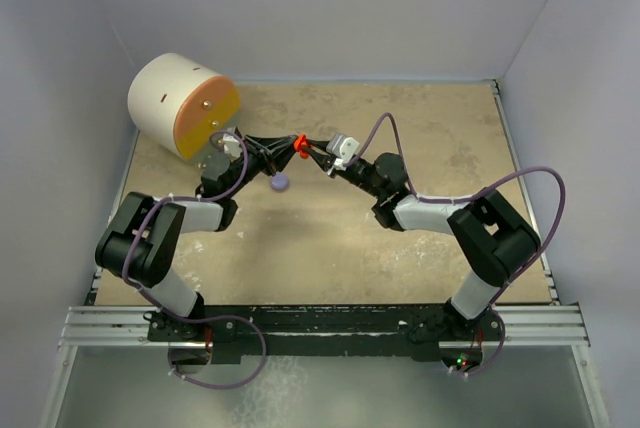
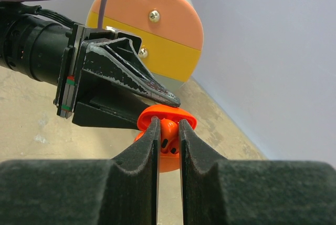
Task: Insert the wireless bluetooth earbuds into the charging case
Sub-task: Place the earbud in the charging case.
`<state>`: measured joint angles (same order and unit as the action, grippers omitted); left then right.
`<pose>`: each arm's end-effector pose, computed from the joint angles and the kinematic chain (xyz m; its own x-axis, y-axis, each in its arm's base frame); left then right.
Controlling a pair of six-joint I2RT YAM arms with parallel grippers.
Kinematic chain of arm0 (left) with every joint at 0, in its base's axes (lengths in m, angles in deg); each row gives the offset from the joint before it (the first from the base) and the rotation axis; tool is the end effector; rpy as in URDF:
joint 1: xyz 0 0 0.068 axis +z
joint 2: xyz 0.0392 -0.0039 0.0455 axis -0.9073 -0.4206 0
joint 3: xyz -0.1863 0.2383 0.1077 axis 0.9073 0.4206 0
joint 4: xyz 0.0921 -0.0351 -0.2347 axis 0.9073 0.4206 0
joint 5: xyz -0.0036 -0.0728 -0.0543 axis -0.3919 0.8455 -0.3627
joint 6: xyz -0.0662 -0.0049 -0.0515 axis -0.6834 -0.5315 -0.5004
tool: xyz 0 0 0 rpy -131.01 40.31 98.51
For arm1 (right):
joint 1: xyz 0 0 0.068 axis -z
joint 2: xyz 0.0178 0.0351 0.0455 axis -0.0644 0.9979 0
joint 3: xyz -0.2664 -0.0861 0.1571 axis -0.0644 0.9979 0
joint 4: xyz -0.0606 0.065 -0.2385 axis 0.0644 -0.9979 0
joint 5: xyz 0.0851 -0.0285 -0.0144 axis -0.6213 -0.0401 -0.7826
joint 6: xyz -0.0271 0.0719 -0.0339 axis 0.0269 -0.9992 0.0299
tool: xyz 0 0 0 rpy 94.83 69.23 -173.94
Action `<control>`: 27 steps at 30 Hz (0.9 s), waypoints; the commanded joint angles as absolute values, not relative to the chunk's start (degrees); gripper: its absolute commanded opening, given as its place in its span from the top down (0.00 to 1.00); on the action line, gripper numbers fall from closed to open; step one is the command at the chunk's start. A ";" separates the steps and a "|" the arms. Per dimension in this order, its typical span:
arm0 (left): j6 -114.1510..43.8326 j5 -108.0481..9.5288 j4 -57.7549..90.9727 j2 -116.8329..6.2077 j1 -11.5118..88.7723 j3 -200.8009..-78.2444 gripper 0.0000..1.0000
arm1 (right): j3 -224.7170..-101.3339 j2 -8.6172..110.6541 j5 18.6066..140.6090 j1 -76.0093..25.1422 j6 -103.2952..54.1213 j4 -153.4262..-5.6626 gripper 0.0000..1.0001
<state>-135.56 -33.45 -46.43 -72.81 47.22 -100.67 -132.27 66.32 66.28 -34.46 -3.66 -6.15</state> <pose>0.3224 -0.1357 0.2658 -0.6531 -0.6788 0.3359 -0.1641 -0.3061 -0.9377 0.2847 0.2571 0.3283 0.4815 0.0888 -0.8719 -0.7441 0.5670 -0.3532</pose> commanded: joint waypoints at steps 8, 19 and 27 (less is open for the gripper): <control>-137.25 -32.69 -52.63 -74.26 46.80 -103.83 1.00 | -134.26 64.93 64.84 -34.03 -4.59 -4.37 0.76; -138.07 -32.61 -53.98 -75.10 46.84 -104.18 1.00 | -134.37 64.57 65.34 -33.97 -5.02 -4.38 0.68; -137.94 -32.80 -54.62 -76.62 46.84 -104.03 1.00 | -132.41 60.44 66.29 -33.72 -6.72 0.27 0.57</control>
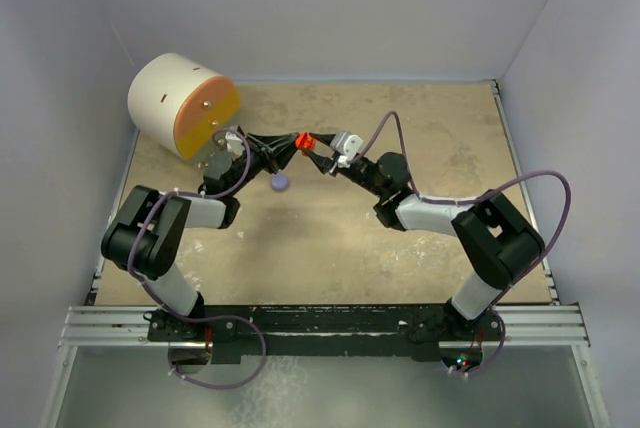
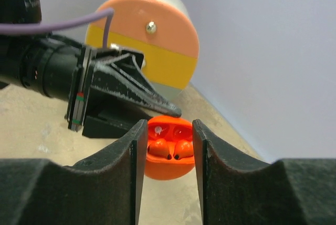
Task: Insert the wireless bluetooth earbuds into the charging case
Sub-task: Place the earbud in the charging case, then close the charging case.
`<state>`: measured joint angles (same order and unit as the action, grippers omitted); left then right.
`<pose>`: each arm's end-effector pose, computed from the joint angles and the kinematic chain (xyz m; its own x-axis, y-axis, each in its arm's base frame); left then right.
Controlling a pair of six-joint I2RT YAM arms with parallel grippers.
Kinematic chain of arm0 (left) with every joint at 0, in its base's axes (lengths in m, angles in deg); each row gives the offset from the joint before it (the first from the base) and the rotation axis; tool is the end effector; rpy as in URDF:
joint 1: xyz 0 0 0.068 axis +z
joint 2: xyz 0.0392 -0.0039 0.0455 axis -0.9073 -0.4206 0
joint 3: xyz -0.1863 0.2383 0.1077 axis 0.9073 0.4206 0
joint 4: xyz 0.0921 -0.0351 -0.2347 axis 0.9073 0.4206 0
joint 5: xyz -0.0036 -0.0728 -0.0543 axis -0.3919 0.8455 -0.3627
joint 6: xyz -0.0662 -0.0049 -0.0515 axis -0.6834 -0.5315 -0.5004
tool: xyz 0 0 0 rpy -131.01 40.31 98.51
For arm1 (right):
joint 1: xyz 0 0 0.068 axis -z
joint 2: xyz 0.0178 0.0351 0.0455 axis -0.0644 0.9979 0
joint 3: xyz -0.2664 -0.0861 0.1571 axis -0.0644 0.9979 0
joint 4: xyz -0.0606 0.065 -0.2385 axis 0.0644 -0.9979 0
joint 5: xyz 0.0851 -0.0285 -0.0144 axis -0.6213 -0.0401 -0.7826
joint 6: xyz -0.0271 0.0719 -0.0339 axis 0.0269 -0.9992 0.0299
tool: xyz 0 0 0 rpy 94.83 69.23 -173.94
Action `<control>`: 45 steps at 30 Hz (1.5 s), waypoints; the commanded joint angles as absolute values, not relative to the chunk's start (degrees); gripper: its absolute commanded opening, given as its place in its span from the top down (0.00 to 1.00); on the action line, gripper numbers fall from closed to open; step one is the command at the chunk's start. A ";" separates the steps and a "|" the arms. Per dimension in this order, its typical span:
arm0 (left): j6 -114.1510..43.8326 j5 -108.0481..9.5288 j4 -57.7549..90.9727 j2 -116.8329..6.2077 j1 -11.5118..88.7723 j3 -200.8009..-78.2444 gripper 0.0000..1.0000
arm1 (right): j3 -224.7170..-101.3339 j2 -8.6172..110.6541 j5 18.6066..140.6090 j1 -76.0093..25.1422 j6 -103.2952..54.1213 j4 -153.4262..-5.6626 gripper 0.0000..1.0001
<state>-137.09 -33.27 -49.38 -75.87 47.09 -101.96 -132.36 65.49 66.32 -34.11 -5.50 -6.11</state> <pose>0.3323 -0.1400 0.2622 -0.6591 -0.6647 0.3519 -0.1650 -0.3288 -0.9299 0.2839 0.2534 0.3342 0.4696 0.1131 -0.8756 -0.7511 0.5724 -0.3289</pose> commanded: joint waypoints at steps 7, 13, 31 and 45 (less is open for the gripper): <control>-137.75 -33.04 -55.89 -78.59 46.85 -103.92 1.00 | -133.55 56.73 72.17 -33.61 -7.46 -4.26 0.43; -137.35 -32.90 -56.00 -79.11 46.77 -104.47 1.00 | -136.80 56.20 80.44 -33.65 -8.73 -14.21 0.41; -136.94 -44.83 -51.35 -81.59 46.41 -109.16 1.00 | -130.16 51.37 103.03 -34.52 -22.75 -27.60 0.27; -137.49 -52.65 -44.54 -84.89 38.57 -117.01 1.00 | -136.64 64.02 114.00 -40.29 -21.55 -27.45 0.00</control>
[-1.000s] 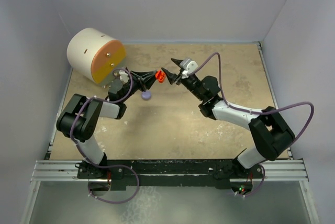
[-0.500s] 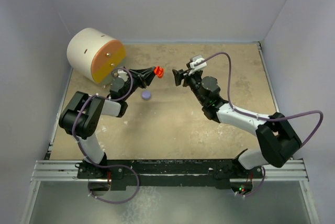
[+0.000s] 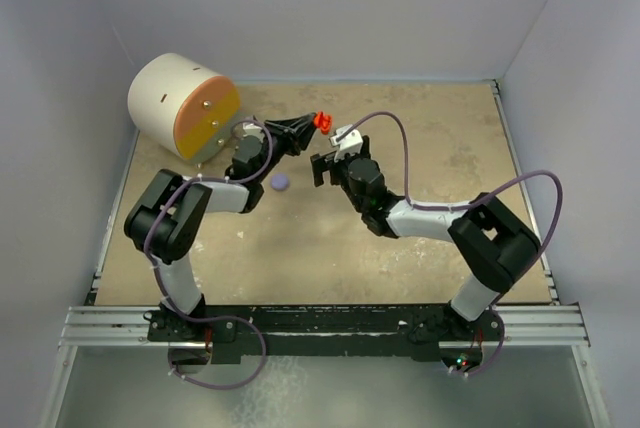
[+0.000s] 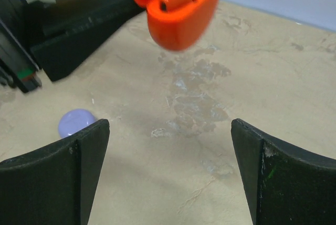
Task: Insert the wireless bluetooth earbuds into the charging case
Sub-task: Close the charging case.
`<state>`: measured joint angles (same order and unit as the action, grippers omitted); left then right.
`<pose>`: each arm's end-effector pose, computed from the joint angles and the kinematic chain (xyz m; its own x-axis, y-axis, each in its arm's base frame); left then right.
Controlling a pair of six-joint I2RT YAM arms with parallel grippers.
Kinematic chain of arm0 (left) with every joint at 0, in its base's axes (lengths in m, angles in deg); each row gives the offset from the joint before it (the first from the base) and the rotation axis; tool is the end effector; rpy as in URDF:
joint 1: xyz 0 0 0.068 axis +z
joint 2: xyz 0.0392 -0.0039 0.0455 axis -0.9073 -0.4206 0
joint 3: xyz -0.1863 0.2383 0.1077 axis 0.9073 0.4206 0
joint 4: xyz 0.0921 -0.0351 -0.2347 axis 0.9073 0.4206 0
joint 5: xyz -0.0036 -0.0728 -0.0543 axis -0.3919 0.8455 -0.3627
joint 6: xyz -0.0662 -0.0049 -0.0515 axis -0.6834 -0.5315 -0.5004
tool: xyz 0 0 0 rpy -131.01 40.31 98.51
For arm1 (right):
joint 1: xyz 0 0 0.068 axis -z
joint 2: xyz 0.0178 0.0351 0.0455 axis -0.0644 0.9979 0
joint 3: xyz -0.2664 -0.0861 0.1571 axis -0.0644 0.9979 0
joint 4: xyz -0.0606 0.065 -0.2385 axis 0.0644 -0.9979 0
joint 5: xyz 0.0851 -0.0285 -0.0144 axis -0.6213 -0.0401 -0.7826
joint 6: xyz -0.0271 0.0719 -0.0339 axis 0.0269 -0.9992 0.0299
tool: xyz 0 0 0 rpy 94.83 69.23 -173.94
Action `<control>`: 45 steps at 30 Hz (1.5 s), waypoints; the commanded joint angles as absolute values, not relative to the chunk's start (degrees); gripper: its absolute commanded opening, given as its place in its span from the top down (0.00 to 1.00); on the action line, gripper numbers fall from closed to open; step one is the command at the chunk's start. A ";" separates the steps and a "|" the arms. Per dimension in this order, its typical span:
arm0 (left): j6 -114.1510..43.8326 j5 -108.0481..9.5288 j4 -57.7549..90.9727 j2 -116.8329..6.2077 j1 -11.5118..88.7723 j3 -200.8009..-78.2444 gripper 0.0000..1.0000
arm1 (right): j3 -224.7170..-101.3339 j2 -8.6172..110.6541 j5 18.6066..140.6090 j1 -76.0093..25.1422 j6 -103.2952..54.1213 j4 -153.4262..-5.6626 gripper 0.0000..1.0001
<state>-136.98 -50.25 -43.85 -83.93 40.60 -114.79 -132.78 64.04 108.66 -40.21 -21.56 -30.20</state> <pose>0.3811 -0.1842 0.2678 -0.5207 -0.7631 0.3829 -0.1220 -0.3773 -0.9180 0.2974 0.2488 0.2874 -0.0248 0.0615 -0.9978 -0.3818 0.9219 0.0663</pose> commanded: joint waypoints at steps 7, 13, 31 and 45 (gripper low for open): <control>-138.68 -53.53 -46.07 -84.40 36.36 -114.23 1.00 | -137.49 65.55 117.88 -40.31 -21.64 -25.54 0.00; -138.98 -53.60 -46.52 -82.37 36.21 -111.50 1.00 | -137.45 66.35 121.16 -40.30 -21.40 -23.85 0.00; -140.21 -53.65 -48.97 -82.63 36.30 -108.40 1.00 | -135.56 64.50 131.12 -40.04 -21.38 -25.47 0.00; -140.12 -53.31 -49.49 -83.48 36.30 -108.56 1.00 | -135.07 64.06 132.05 -39.55 -21.86 -26.95 0.00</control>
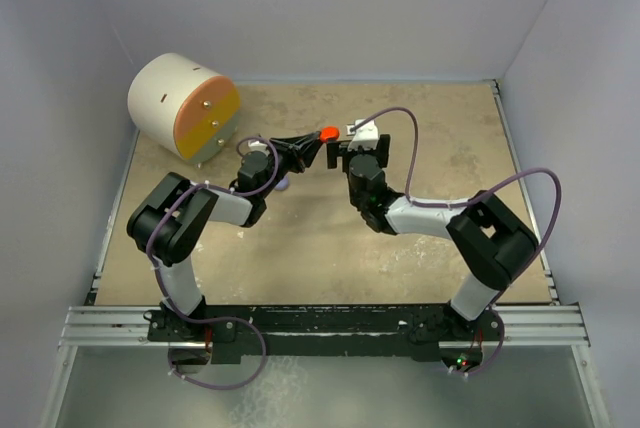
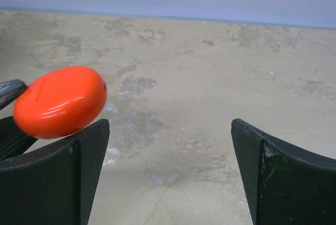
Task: Insert the wireless bluetooth earbuds into the charging case
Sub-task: Close the charging case.
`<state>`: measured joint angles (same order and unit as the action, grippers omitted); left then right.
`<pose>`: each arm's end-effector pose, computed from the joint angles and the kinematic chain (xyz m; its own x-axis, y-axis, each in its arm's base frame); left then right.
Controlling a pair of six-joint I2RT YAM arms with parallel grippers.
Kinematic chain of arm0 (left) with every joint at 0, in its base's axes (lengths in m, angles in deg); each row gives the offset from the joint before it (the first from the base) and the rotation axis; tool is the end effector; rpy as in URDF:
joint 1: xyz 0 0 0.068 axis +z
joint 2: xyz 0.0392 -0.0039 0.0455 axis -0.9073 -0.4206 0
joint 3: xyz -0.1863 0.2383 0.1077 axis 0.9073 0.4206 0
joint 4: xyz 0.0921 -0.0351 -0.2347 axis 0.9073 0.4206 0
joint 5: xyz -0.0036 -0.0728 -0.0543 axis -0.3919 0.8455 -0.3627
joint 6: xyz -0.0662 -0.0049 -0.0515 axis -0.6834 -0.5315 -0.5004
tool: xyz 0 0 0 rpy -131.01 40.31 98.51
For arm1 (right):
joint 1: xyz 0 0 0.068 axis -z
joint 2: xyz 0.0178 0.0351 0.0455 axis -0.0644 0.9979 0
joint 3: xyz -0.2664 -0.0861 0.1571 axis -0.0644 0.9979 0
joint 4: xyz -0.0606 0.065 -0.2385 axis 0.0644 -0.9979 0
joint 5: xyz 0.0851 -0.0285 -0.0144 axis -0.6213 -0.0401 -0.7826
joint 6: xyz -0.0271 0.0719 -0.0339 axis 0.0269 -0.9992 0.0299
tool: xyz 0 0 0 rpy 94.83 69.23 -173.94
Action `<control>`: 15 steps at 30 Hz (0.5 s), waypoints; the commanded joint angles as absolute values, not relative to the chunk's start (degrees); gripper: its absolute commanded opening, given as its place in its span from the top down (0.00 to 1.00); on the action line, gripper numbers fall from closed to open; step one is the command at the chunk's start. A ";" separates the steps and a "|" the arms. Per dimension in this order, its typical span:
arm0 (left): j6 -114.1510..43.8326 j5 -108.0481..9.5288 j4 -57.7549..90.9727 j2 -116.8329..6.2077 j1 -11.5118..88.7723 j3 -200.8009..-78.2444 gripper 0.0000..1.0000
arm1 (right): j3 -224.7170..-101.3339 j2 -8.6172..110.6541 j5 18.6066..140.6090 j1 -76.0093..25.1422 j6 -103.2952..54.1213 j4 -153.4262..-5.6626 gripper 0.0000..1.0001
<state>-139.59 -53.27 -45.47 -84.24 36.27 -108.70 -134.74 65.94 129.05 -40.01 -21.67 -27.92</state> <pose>0.3533 -0.2009 0.2360 -0.4990 -0.7484 0.4370 -0.2230 -0.3764 -0.8992 0.3112 0.2295 0.2920 0.0276 0.0965 -0.9949 -0.0356 0.9948 0.0955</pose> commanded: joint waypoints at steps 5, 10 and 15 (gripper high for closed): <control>-139.67 -53.24 -49.31 -83.90 36.87 -108.56 1.00 | -135.01 62.79 131.90 -39.23 -25.22 -30.42 0.00; -135.64 -51.44 -46.82 -86.12 40.08 -110.64 1.00 | -136.01 61.19 128.35 -36.97 -34.10 -40.06 0.00; -128.82 -48.01 -42.91 -90.77 41.35 -116.33 1.00 | -135.41 58.40 126.21 -36.31 -35.90 -41.59 0.00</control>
<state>-135.34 -51.32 -43.94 -87.80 40.57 -110.97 -134.74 62.73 127.87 -36.80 -31.47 -39.64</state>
